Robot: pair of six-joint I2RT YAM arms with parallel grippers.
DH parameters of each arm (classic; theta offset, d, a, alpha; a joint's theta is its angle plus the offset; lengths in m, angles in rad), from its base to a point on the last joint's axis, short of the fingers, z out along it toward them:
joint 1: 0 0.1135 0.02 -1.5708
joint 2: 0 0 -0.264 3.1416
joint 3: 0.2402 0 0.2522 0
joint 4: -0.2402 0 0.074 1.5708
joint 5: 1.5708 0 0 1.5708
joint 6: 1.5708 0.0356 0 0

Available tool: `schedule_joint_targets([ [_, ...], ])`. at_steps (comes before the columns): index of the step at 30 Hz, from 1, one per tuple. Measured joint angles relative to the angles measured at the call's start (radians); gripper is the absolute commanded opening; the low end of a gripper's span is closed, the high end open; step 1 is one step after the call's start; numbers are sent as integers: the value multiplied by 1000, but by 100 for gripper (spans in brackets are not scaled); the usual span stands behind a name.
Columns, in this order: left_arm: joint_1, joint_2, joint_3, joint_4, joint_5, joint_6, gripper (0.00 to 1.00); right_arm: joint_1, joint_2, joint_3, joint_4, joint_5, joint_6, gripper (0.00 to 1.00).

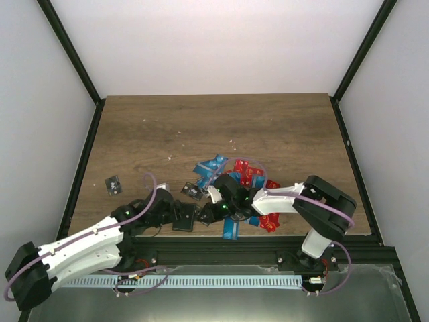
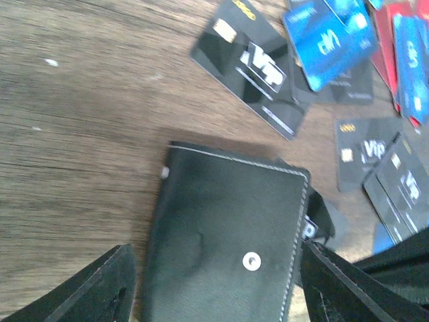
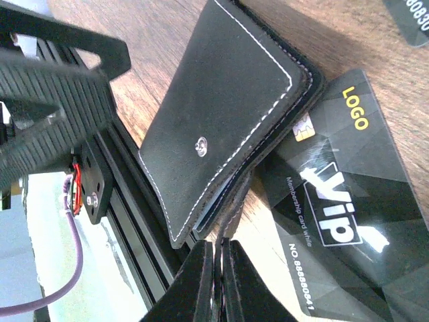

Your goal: Put the credit cards into the card holder

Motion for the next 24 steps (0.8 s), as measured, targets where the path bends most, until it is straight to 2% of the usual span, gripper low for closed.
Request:
schedule_joint_targets([
  [4, -97, 63, 50, -1, -17, 22, 75, 0, -47, -10, -10, 21, 11, 1],
  [10, -195, 165, 106, 14, -46, 49, 75, 0, -156, -23, -35, 49, 22, 1],
  [17, -210, 192, 107, 17, -88, 47, 68, 0, -175, -23, -55, 56, 17, 1],
  [24, -210, 153, 107, 16, -110, 43, 62, 0, -171, -23, -57, 62, 9, 1],
])
